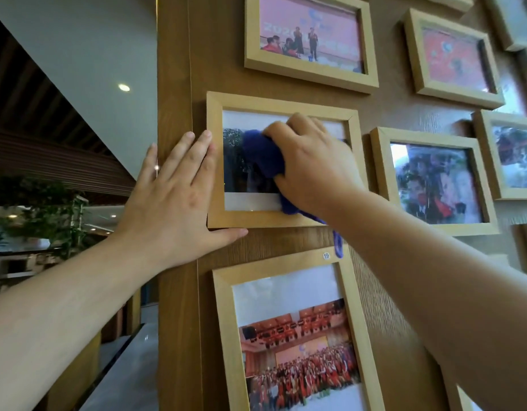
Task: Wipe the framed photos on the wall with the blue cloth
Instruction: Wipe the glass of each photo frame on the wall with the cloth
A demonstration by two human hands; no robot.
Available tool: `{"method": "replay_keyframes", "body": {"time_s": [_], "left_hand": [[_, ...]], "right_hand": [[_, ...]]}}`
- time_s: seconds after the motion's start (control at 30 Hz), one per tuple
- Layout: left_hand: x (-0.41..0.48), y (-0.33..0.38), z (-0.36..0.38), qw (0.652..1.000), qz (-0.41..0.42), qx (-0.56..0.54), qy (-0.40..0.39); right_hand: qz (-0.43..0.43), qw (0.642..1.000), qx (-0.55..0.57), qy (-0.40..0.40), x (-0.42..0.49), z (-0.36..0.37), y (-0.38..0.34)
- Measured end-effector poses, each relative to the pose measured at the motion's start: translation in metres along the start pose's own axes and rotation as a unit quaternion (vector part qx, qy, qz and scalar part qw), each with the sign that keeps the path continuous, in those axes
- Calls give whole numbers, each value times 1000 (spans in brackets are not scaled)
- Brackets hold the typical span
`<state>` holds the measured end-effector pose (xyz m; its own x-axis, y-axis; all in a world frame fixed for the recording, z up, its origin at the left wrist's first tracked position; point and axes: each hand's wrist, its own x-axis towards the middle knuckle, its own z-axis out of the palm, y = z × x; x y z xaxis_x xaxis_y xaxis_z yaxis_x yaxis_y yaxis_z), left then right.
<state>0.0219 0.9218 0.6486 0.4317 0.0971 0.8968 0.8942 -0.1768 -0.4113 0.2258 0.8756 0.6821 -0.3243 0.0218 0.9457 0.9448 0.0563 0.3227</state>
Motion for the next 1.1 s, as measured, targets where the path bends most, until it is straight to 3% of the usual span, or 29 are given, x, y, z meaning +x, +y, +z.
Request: {"method": "replay_keyframes", "body": {"time_s": [0.3, 0.8, 1.1], "left_hand": [[0, -1, 0, 1000, 11, -9, 14], [2, -2, 4, 1000, 11, -20, 16], [-8, 21, -5, 999, 31, -32, 31]], "right_hand": [[-29, 999, 14, -24, 3, 2, -13], [127, 989, -62, -52, -32, -16, 39], [12, 996, -77, -32, -46, -33, 64]]}}
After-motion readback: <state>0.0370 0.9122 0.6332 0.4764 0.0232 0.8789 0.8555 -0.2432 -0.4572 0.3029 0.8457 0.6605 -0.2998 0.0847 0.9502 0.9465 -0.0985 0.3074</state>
